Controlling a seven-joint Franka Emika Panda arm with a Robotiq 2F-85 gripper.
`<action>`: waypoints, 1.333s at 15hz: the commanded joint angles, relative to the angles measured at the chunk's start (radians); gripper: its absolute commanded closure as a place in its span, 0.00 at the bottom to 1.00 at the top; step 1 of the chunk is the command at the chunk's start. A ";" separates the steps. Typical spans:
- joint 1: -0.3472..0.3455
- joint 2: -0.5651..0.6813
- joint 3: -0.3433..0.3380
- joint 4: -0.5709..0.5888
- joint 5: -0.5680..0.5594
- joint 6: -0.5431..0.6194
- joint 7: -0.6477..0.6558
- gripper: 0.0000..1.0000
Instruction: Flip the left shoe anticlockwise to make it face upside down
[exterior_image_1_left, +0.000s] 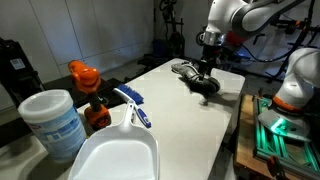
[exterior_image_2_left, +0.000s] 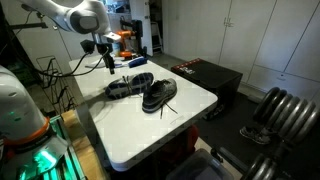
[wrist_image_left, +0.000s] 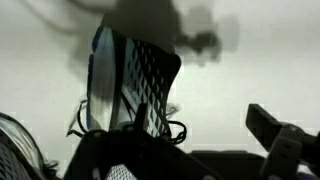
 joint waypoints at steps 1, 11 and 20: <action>-0.005 -0.018 -0.050 -0.030 0.119 0.005 -0.106 0.00; -0.144 -0.147 -0.153 -0.179 0.134 -0.061 -0.228 0.00; -0.201 -0.086 -0.296 -0.152 0.184 0.046 -0.451 0.00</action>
